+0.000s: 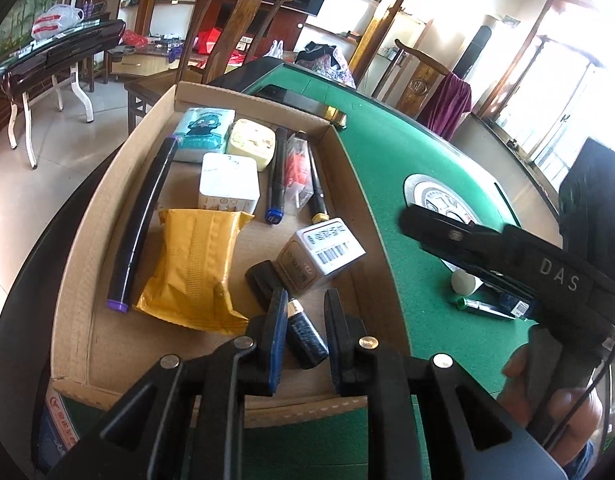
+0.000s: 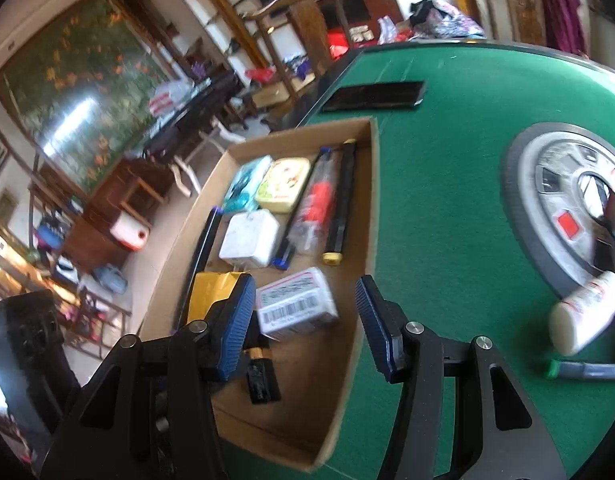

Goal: Organize objects
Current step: 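Lower the lipstick tube and white medicine box into the tray and open both grippers, then grasp the white pill bottle with the left gripper while the right reaches the blue-white box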

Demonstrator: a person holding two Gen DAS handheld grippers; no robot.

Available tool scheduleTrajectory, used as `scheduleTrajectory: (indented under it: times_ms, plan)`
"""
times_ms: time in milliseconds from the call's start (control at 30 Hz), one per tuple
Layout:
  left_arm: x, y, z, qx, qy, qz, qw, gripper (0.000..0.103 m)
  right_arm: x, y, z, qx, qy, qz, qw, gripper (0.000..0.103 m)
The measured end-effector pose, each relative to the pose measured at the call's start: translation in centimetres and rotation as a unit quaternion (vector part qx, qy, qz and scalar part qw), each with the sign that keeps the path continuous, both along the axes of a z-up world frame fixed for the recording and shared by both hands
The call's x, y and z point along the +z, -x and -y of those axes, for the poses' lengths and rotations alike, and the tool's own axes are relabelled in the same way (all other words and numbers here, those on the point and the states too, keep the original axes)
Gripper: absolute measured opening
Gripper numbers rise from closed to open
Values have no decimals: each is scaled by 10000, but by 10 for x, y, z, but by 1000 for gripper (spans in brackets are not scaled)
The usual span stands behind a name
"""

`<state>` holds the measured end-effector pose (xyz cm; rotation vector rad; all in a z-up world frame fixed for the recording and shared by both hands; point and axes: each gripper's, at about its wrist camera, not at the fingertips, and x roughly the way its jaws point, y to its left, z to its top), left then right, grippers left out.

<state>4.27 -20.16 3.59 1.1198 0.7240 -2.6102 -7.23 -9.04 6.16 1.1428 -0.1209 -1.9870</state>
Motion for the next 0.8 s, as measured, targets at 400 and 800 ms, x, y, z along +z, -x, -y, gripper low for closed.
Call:
scheduleTrajectory:
  times_ms: [400, 800]
  plan:
    - [16, 11, -47, -449, 370, -31, 9983, 18, -5, 30, -139, -1035, 534, 195, 9930, 53]
    - [17, 66, -134, -1701, 795, 188, 9820, 46, -3, 34, -264, -2163, 752, 2, 9734, 61]
